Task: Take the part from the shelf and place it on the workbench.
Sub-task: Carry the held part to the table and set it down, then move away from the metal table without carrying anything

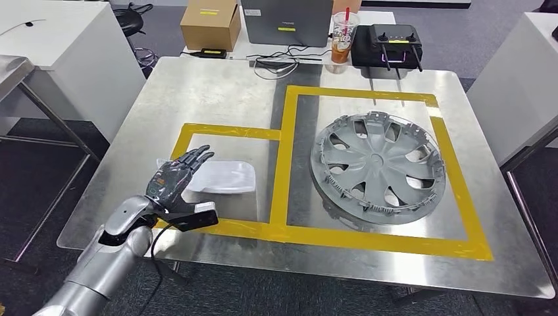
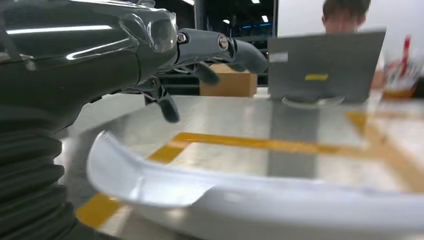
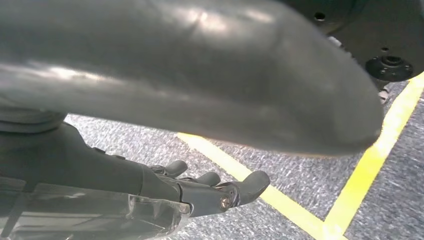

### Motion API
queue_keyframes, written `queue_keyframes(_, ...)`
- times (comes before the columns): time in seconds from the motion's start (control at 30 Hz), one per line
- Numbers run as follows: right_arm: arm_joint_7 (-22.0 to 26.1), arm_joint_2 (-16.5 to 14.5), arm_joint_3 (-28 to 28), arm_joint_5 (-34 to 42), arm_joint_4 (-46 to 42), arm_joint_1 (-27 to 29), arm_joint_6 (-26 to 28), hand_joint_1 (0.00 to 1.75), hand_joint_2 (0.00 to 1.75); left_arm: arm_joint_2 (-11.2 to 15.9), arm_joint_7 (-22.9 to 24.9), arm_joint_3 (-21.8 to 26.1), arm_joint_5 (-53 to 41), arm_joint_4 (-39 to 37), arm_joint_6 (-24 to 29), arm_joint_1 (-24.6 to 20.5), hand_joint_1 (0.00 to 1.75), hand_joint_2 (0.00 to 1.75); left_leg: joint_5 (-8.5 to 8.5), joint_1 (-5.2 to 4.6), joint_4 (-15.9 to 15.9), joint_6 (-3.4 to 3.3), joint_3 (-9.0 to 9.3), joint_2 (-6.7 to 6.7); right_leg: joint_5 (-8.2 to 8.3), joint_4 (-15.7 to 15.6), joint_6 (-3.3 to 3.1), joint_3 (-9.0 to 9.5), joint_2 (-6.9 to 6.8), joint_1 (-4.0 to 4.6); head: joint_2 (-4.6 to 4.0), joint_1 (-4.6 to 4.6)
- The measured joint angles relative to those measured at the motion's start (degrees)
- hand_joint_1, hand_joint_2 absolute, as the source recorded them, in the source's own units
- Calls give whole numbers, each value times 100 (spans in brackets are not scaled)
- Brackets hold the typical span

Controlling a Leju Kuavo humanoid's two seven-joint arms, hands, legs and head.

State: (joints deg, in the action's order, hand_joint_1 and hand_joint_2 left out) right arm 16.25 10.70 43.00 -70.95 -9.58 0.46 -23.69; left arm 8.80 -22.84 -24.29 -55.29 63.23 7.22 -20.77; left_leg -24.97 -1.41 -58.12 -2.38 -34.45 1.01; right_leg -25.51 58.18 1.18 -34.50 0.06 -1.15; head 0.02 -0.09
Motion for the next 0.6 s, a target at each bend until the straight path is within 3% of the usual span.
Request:
queue_keyframes(0.1, -13, -31, 25, 31, -7, 21, 4, 0, 0, -203, -388, 465, 1252, 542, -349, 249, 0, 0, -170, 41, -233, 102, -103, -12, 8, -19, -65, 38, 1, -47, 0, -19)
queue_keyframes(0.2, 3, -56, 47, 50, -10, 37, 7, 0, 0, -418, -613, 937, 2716, 1072, -1020, 448, 0, 0, -669, 133, -1264, 233, -579, -31, -3, -22, -108, 64, 0, -65, 0, -52)
queue_keyframes(0.23, 11, -62, 56, 51, -10, 43, 7, 0, 0, -482, -640, 1062, 3102, 1223, -1224, 513, 0, 0, -755, 165, -1548, 261, -725, -37, -6, -22, -110, 65, 0, -67, 0, -52)
queue_keyframes(0.27, 20, -68, 66, 53, -10, 48, 7, 0, 0, -537, -653, 1170, 3386, 1357, -1377, 568, 0, 0, -739, 192, -1640, 277, -781, -46, -7, -22, -107, 67, 0, -69, 0, -53)
queue_keyframes(0.3, 28, -73, 75, 56, -10, 53, 7, 0, 0, -585, -661, 1264, 3583, 1476, -1487, 605, 0, 0, -621, 213, -1500, 284, -721, -57, -10, -22, -102, 71, 1, -72, 0, -53)
queue_keyframes(0.37, 45, -81, 96, 58, -10, 56, 7, 0, 0, -656, -724, 1408, 3931, 1677, -1689, 636, 0, 0, -267, 233, -747, 274, -341, -84, -18, -22, -83, 88, 1, -78, 0, -53)
queue_keyframes(0.43, 58, -86, 111, 61, -9, 57, 9, 0, 0, -710, -847, 1512, 4537, 1884, -2031, 666, 0, 0, -89, 207, -151, 231, -28, -93, -21, -21, -28, 93, 1, -63, 0, -50)
queue_keyframes(0.53, 75, -89, 135, 101, -6, 75, 11, 0, 0, -761, -838, 1661, 5599, 2274, -2547, 789, 0, 0, -51, 158, -24, 121, 34, -85, 5, -42, 86, 92, 1, -74, 0, -49)
queue_keyframes(0.6, 86, -90, 164, 142, -3, 91, 11, 0, 0, -774, -690, 1741, 6146, 2534, -2774, 883, 0, 0, 21, 163, 56, 20, 66, -91, -104, 59, 97, 41, -2, -83, 0, -41)
